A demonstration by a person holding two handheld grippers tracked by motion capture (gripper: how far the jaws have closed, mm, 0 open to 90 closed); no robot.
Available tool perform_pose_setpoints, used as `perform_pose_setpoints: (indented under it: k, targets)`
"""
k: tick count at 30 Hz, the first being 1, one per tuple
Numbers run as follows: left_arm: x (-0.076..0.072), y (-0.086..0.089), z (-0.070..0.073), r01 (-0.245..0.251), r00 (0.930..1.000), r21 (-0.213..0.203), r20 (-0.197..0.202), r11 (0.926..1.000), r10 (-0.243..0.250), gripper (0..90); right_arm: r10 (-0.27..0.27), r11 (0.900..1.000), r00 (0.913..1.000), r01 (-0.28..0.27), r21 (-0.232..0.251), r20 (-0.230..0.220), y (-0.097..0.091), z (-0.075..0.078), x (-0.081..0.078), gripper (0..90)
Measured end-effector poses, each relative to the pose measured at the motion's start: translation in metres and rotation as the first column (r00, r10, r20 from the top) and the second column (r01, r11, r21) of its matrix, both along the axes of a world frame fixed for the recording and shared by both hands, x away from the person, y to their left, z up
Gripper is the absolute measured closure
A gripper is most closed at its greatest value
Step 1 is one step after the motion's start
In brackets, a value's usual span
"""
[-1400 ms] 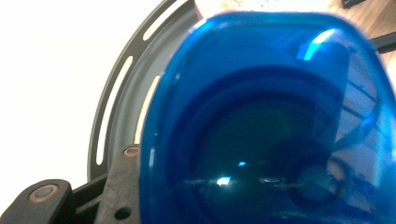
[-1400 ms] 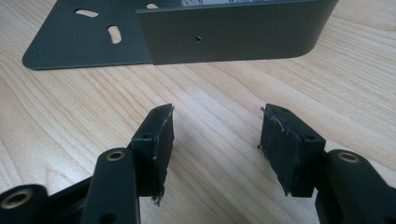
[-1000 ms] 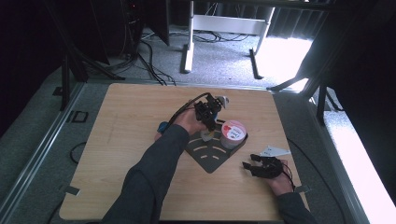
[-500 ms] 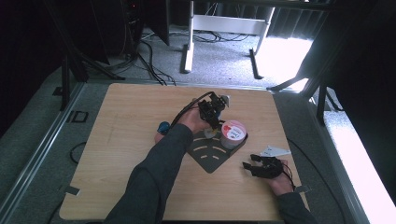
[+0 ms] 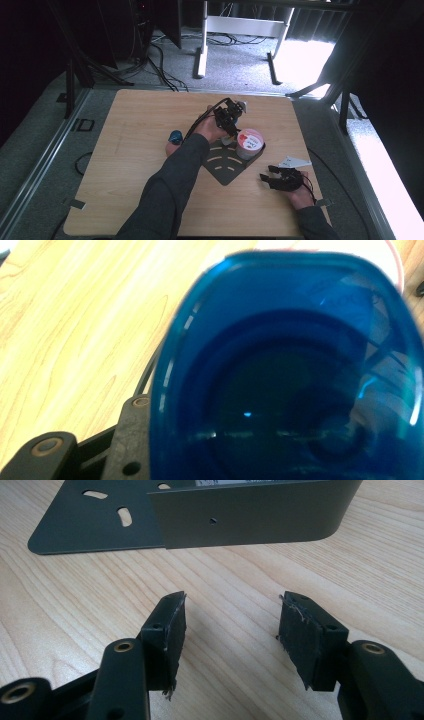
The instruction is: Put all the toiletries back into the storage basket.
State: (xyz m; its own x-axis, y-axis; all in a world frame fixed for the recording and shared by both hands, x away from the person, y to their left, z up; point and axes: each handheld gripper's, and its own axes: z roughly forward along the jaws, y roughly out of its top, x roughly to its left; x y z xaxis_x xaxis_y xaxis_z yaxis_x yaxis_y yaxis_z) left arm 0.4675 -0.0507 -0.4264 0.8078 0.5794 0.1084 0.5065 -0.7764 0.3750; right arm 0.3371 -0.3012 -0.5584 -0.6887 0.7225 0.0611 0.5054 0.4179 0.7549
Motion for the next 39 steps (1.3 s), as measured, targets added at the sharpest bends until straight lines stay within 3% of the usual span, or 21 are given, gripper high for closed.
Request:
perform_pose_setpoints:
  k: [22, 30, 39]
  targets:
    - [0.013, -0.004, -0.011, -0.026, 0.9996, -0.033, 0.012, 0.9991, 0.027, 55.2, 0.002, 1.0, 1.0, -0.002, 0.002, -0.004, -0.001, 0.0, 0.0, 43.9]
    - [0.016, -0.005, -0.012, -0.039, 0.9992, -0.066, 0.008, 0.997, 0.04, 55.1, 0.002, 1.0, 1.0, -0.002, 0.004, -0.005, -0.001, 0.0, 0.0, 43.9]
    - [0.018, -0.01, -0.017, -0.037, 0.9993, -0.06, 0.008, 0.9975, 0.037, 55.1, 0.003, 1.0, 1.0, -0.003, 0.003, -0.005, -0.001, 0.0, 0.0, 43.9]
